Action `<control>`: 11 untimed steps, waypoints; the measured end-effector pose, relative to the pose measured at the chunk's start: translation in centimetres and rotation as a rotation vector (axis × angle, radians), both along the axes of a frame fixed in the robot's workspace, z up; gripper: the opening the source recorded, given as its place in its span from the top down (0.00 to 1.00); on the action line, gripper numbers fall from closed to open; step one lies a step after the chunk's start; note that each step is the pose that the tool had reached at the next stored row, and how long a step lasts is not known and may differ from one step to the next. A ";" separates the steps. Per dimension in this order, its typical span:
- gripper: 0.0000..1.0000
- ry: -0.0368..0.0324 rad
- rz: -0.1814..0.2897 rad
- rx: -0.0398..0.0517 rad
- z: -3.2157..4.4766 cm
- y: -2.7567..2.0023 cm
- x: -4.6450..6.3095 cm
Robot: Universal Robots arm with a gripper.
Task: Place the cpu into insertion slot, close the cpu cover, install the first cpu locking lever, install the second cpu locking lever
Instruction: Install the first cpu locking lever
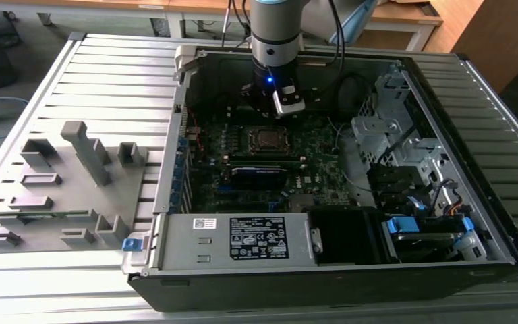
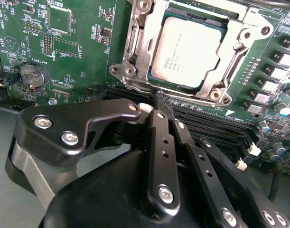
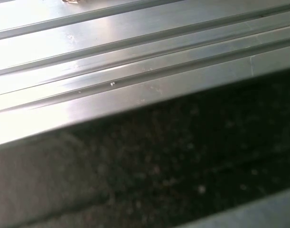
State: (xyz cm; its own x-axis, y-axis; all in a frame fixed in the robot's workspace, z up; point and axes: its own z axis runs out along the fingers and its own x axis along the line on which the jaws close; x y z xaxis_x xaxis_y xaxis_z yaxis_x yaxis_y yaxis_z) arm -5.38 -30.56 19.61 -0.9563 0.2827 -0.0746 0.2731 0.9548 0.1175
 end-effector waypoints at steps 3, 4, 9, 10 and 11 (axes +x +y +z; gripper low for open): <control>0.89 -0.0001 0.000 0.0001 0.00 0.00 0.0; 0.89 -0.0001 0.000 0.0001 0.00 0.00 0.0; 0.89 0.0000 0.000 0.0000 -0.04 0.00 0.0; 0.89 0.0001 0.000 0.0000 -0.05 0.00 0.0; 0.89 0.0000 0.000 0.0000 -0.05 0.00 0.0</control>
